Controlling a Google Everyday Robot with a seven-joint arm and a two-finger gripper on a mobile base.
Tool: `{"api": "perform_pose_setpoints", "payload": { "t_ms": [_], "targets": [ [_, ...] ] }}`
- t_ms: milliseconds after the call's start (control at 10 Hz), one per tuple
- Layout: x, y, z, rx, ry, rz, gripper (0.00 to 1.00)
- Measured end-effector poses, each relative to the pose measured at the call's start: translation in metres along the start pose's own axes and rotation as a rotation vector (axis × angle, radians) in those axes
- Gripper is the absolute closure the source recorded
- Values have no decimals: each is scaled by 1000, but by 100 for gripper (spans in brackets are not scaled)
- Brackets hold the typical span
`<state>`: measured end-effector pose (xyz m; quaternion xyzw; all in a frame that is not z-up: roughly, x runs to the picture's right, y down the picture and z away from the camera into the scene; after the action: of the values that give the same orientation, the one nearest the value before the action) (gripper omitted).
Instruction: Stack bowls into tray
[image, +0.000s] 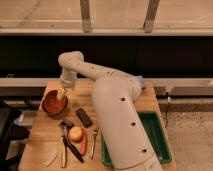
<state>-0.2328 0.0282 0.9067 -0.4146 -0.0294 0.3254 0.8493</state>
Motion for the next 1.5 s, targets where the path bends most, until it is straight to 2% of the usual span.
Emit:
{"api": "perform_pose_setpoints", "payload": {
  "t_ms": [300, 400, 700, 1000, 1300, 1500],
  "targets": [
    [-2, 10, 22, -49, 11, -13, 30],
    [-3, 16, 27, -73, 7, -30, 40],
    [-4, 24, 25, -86, 2, -60, 71],
    [-3, 29, 25, -96, 1, -70, 97],
    [1, 31, 24, -101, 0, -73, 100],
    [4, 30, 13, -85, -5, -70, 100]
  ]
}}
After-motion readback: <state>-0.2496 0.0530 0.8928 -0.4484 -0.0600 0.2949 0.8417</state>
